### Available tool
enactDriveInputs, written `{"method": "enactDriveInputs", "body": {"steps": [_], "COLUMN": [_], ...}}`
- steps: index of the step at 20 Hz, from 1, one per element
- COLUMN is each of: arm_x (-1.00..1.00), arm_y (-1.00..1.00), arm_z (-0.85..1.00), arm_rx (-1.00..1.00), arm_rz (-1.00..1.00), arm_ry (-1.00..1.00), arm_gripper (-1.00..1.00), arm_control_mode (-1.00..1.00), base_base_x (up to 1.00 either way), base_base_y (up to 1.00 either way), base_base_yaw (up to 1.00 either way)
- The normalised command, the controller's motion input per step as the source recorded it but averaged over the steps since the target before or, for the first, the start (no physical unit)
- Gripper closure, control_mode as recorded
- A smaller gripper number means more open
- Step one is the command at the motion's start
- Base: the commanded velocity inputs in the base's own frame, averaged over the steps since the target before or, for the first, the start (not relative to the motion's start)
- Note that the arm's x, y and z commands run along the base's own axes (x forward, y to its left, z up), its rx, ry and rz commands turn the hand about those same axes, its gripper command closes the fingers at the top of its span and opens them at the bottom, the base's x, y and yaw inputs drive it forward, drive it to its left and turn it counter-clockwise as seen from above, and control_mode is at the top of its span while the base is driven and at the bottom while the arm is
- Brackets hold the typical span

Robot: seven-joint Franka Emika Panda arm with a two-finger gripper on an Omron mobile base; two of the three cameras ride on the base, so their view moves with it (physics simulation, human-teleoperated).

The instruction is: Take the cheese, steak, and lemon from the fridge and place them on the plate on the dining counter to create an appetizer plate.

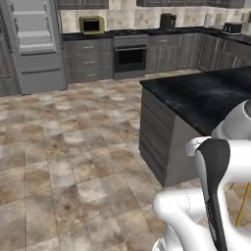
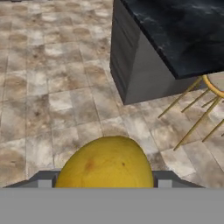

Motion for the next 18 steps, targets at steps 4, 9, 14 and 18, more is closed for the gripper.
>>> {"method": "enactDriveInputs", "body": {"steps": [4, 9, 14, 18], "arm_x": [0.00, 0.00, 0.00, 0.00], "arm_y": [0.00, 0.00, 0.00, 0.00], "arm_z": [0.00, 0.00, 0.00, 0.00], "arm_rx": [0.00, 0.00, 0.00, 0.00], "arm_rz": [0.00, 0.00, 0.00, 0.00], "arm_ry": [0.00, 0.00, 0.00, 0.00], "arm_gripper": [1.00, 1.00, 1.00, 1.00], "arm_control_mode": [1.00, 1.00, 1.00, 1.00], "base_base_x": [-0.80, -0.67, -0.30, -0.03], "base_base_y": [-1.00, -1.00, -1.00, -1.00], "base_base_yaw": [0.00, 0.00, 0.00, 0.00]}}
